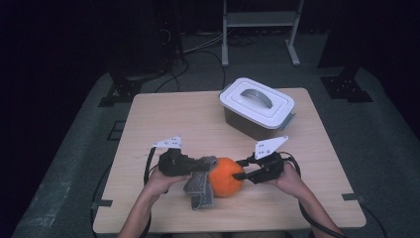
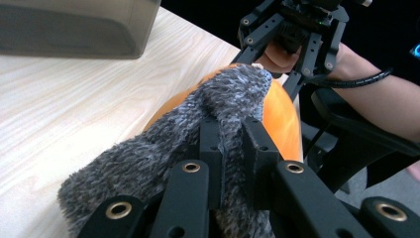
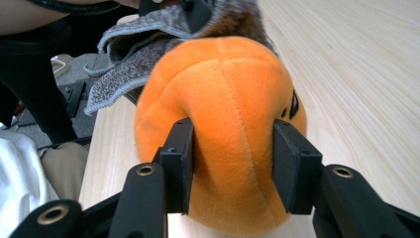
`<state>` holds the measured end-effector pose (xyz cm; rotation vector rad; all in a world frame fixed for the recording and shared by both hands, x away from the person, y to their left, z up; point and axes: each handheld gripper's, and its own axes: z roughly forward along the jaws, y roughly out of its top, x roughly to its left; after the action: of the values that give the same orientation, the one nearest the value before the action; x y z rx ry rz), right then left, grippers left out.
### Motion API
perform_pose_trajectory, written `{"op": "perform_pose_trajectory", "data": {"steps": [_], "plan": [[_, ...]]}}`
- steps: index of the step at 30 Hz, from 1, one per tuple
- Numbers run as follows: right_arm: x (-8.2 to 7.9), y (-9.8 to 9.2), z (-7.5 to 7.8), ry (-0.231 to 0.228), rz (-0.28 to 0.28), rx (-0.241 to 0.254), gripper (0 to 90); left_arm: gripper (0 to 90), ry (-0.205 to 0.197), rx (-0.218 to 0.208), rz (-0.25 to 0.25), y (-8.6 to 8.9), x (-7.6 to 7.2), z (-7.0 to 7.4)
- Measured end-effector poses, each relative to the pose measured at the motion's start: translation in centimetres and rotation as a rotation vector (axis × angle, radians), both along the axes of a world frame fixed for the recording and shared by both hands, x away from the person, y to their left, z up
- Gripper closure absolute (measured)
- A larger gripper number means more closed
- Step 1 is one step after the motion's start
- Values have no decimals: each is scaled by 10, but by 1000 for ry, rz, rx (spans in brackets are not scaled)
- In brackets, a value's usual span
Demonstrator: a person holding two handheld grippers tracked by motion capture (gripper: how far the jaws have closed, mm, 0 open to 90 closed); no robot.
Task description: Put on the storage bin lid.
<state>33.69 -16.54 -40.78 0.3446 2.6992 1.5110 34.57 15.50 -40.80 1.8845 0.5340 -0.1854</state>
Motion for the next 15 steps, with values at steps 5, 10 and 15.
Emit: {"op": "perform_pose_trajectory", "data": {"steps": [5,10,15], "plan": [[5,-10,0,24,-43,-10,490,816,-6,-8,-3,-11,-3,2],[-3,-13,14,14,-75,-64,436,816,17,-9,40,-13,-2,2],[-12,-3,25,-17,-77,-65,354,816,0,-8,28,-20,-5,4]]}}
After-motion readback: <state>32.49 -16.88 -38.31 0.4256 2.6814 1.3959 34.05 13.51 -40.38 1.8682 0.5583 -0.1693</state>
